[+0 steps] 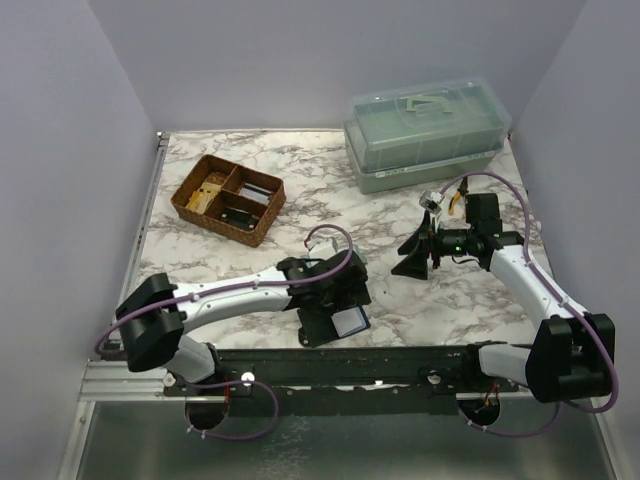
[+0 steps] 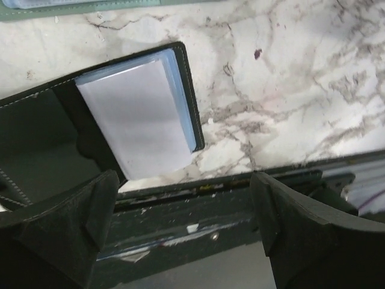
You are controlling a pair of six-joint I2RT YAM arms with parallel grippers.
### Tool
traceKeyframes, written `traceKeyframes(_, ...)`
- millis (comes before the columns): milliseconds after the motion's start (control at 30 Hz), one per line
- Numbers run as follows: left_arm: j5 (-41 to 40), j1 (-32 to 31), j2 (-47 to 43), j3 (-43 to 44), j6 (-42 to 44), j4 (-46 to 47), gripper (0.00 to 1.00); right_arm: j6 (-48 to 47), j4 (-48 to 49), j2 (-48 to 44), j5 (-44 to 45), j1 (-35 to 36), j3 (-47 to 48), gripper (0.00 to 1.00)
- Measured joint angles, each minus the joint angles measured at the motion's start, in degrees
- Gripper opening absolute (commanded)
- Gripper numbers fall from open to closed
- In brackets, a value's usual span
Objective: Take the credit cards out of the card holder
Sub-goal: Remove the credit card from the card holder.
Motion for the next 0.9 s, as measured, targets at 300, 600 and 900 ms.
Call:
traceKeyframes(300, -6.91, -1.88, 17.77, 11.30, -6.38, -8.50, 0.93, 0.04, 0.00, -0.44, 1.97, -0.02, 0.00, 0.95)
traceKeyframes(600, -8.52, -2.08, 22.18, 13.25, -6.64, -14.67, 0.79, 0.07, 0.02, -1.53, 2.62, -0.04, 0.00, 0.95)
traceKeyframes(900, -8.74, -2.54, 17.27, 10.73, -6.12, -15.87, 0.80, 0.04, 0.02, -1.53, 2.60, -0.04, 0.00, 0.95)
